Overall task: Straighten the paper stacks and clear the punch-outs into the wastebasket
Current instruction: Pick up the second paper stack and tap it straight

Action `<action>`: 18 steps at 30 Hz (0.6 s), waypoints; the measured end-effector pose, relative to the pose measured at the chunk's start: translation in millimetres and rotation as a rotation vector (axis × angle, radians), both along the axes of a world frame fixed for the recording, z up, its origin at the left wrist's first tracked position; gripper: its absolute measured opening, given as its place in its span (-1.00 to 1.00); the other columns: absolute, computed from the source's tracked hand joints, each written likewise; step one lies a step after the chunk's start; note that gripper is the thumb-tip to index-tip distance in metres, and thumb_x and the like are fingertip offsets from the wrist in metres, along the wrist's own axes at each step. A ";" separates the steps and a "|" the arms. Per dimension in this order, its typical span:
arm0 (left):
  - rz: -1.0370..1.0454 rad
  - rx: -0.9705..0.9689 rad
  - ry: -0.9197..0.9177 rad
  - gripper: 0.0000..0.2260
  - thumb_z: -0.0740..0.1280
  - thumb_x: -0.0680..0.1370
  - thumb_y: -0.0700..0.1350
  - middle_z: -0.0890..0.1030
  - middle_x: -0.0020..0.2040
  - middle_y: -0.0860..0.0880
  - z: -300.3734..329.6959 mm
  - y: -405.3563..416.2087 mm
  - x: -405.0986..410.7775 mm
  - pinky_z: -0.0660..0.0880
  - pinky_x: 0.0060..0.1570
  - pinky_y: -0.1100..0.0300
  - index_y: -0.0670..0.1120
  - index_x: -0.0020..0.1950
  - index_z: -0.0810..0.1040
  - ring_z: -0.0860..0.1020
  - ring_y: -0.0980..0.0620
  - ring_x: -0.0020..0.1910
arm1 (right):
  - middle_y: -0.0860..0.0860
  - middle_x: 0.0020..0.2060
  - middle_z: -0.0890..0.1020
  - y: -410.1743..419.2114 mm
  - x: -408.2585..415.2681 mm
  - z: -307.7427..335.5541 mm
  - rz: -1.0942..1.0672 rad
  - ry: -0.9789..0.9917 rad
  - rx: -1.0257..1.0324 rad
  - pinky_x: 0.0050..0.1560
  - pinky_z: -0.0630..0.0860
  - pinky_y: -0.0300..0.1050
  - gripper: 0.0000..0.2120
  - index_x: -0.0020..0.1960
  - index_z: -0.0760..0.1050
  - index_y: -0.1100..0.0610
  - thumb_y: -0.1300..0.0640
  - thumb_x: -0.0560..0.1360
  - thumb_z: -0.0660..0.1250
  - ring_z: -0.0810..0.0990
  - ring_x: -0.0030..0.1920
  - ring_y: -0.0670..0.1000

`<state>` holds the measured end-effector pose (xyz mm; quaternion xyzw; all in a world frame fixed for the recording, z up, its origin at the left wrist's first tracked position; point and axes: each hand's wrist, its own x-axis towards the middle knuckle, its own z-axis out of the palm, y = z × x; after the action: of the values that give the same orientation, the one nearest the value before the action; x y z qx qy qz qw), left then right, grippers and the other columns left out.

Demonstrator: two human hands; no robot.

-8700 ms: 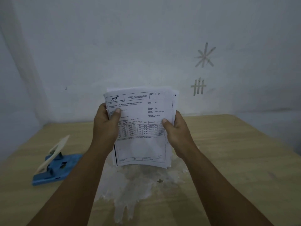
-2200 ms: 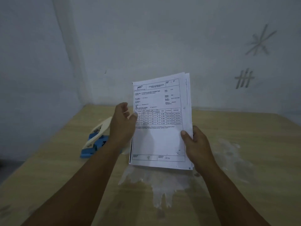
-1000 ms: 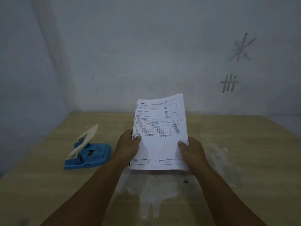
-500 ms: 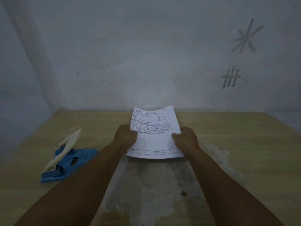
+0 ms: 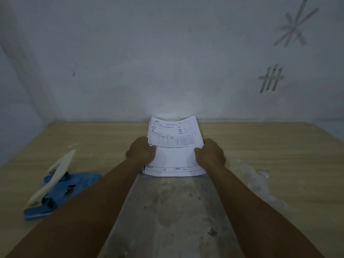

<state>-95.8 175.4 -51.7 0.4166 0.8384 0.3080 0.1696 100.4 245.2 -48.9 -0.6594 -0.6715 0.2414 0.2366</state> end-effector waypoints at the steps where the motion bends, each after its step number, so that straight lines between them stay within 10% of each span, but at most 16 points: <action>1: -0.006 -0.005 0.011 -0.66 0.27 0.49 0.07 0.60 0.19 -0.04 -0.2 1.4 0.4 0.49 0.17 -0.06 -0.03 0.19 0.57 0.56 -0.13 0.14 | 0.00 0.17 0.62 0.4 0.4 -0.5 -0.008 -0.013 0.004 0.18 0.50 0.10 -0.68 0.24 0.45 -0.02 -0.04 0.51 0.31 0.56 0.16 0.14; 18: 0.027 0.020 0.225 -0.76 0.24 0.51 -0.04 0.55 0.10 -0.19 -18.8 9.4 0.8 0.50 0.06 -0.01 -0.14 0.08 0.55 0.50 -0.21 0.10 | 0.10 0.30 0.48 3.6 -1.1 0.8 0.039 -0.219 0.004 0.25 0.32 0.07 -0.57 0.36 0.42 0.05 -0.11 0.56 0.23 0.36 0.33 0.18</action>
<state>-95.0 184.8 -70.6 0.4388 0.8545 0.2701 0.0662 99.3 248.8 -48.1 -0.6683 -0.7064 0.1711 0.1582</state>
